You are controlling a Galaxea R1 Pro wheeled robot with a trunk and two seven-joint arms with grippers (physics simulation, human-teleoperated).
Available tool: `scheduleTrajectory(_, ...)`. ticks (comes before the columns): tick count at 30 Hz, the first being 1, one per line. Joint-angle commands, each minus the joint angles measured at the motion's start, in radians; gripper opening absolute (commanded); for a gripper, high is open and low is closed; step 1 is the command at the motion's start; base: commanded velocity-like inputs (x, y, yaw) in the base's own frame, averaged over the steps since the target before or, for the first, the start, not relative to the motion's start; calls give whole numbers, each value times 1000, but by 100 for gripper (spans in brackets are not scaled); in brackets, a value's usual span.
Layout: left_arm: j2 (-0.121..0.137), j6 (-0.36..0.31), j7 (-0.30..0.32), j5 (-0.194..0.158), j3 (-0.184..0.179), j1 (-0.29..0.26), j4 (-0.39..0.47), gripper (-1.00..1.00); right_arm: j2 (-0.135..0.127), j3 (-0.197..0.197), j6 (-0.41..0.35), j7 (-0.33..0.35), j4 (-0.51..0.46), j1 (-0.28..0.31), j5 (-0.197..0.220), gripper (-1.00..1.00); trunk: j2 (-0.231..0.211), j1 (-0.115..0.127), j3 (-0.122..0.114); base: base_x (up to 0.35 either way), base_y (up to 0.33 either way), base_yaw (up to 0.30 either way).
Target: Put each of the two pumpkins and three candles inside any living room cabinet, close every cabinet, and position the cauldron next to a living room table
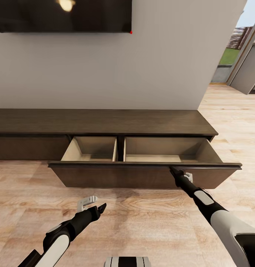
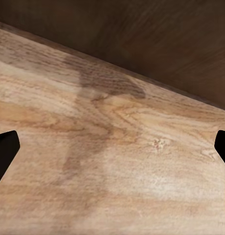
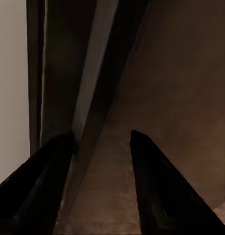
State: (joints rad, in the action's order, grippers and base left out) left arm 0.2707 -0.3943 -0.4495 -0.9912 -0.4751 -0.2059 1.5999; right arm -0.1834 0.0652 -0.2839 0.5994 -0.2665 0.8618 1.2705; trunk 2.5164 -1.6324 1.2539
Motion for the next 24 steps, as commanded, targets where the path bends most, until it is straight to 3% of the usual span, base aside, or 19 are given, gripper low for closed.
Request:
scheduleTrajectory(1, 1, 0, -9, -9, -2, -1, 2, 100, -1, 14, -1, 1, 2, 0, 4, 100, 0, 0, 1, 0, 0, 0)
scheduleTrajectory(11, 1, 0, -9, -9, -2, -1, 2, 100, -1, 13, -1, 2, 2, 0, 4, 100, 0, 0, 1, -37, 0, 0)
scheduleTrajectory(24, 1, 0, -9, -10, -2, -1, -3, 100, -1, 13, -1, 7, 1, 0, 2, 100, 0, 0, 1, -306, 0, 0)
